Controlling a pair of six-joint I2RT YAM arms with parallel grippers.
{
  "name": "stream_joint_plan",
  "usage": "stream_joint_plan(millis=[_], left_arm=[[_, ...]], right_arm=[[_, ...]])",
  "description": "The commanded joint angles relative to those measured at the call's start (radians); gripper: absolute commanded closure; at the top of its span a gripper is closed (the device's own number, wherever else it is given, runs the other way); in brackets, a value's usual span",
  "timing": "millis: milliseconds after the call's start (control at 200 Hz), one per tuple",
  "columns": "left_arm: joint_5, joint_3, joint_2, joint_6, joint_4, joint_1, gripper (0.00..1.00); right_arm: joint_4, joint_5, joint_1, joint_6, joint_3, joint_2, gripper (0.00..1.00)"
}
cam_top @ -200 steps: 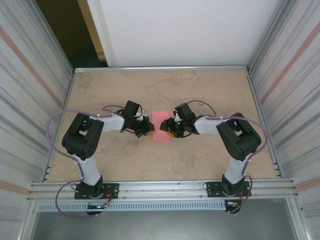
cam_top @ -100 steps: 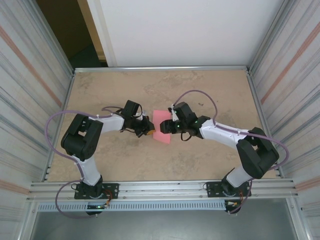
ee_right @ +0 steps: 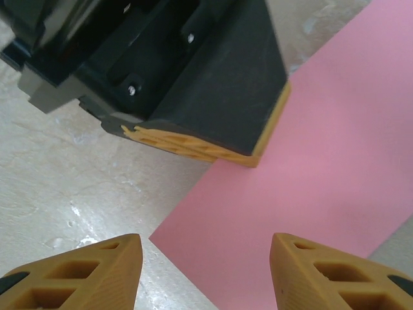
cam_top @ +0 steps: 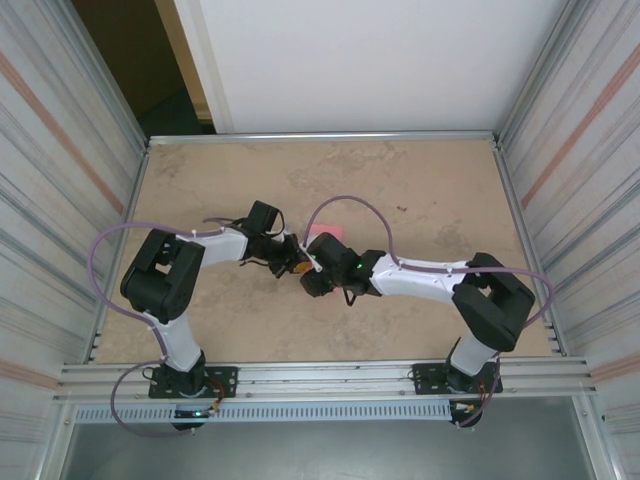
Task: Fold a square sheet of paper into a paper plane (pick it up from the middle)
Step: Third fold the triangle at the center of the table.
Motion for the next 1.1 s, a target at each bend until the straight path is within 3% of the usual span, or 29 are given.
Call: stream_joint_plan(millis=[0, 331, 466, 641, 1092], left_arm=[[0.020, 0.027, -0.002, -0.015, -0.034, 0.004, 0.99], [0.014, 0.054, 0.011, -0.001, -0.059, 0.003, 0.98], [0.019, 0.054, 0.012, 0.001, -0.057, 0.004, 0.97], [0.019, 0.054, 0.011, 0.003, -0.062, 0.005, 0.96], [0.022, 0.062, 0.018, 0.011, -0.064, 0.003, 0.95]], right_arm=[[0.004, 0.059, 0.010, -0.026, 0.034, 0.039, 0.46], [0.024, 0.081, -0.006, -0.039, 0.031, 0.051, 0.52], [0.032, 0.085, -0.009, -0.047, 0.022, 0.042, 0.61], [0.032, 0.082, -0.007, -0.050, 0.022, 0.044, 0.66], [0.027, 0.070, -0.033, -0.042, -0.035, -0.004, 0.65]])
